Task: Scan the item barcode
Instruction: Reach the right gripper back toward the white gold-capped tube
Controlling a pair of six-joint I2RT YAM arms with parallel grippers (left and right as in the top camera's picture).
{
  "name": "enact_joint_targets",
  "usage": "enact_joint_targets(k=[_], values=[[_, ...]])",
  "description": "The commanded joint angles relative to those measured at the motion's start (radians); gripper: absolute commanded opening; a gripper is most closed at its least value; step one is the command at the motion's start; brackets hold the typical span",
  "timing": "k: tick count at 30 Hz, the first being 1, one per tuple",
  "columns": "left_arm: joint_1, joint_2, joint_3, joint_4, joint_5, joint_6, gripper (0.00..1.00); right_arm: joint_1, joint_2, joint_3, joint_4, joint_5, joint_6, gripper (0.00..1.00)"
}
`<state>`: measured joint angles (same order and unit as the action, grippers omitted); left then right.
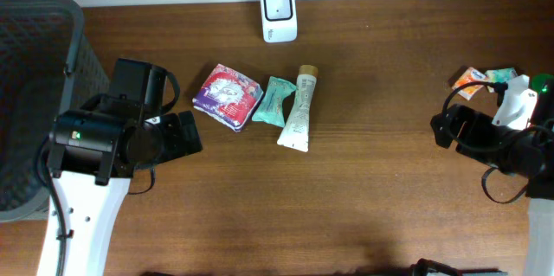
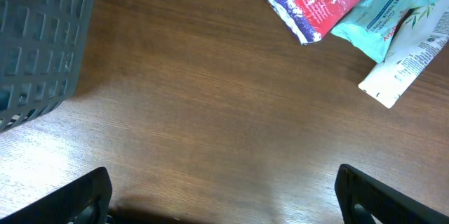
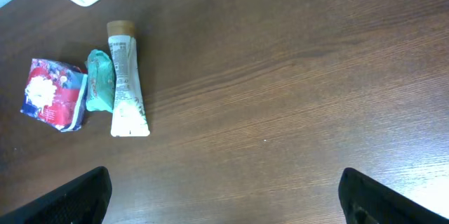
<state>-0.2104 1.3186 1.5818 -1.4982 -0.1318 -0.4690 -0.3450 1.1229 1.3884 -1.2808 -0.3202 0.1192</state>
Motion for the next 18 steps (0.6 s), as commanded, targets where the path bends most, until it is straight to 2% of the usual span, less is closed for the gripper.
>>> enact_joint_targets(k=[1,5,7,10,13,14,15,17,18], values=[[-0.003,-0.004,0.003,0.002,-0.007,-0.010,0.99,0.005,0.011,-0.005,0.025,-0.013,-0.006,0.99],[-0.003,-0.004,0.003,0.002,-0.008,-0.010,0.99,0.005,0.053,-0.005,0.095,-0.031,-0.006,0.99],[-0.003,-0.004,0.003,0.002,-0.007,-0.010,0.99,0.005,0.125,-0.005,0.111,-0.236,-0.006,0.99],[-0.003,-0.004,0.003,0.002,-0.008,-0.009,0.99,0.019,0.310,-0.005,0.098,-0.408,-0.007,0.99],[-0.003,-0.004,0.003,0.002,-0.007,-0.009,0.99,0.181,0.472,-0.005,0.113,-0.446,-0.039,0.99],[-0.003,-0.004,0.003,0.002,-0.008,-0.009,0.99,0.259,0.501,-0.005,0.142,-0.402,-0.040,0.98],[-0.003,-0.004,0.003,0.002,-0.008,-0.010,0.99,0.364,0.518,-0.005,0.188,-0.296,-0.012,0.92],[-0.003,-0.004,0.003,0.002,-0.007,-0.010,0.99,0.525,0.518,-0.004,0.274,-0.021,0.105,0.89],[-0.003,-0.004,0.003,0.002,-0.008,-0.009,0.99,0.591,0.518,-0.005,0.311,0.148,0.160,0.83]])
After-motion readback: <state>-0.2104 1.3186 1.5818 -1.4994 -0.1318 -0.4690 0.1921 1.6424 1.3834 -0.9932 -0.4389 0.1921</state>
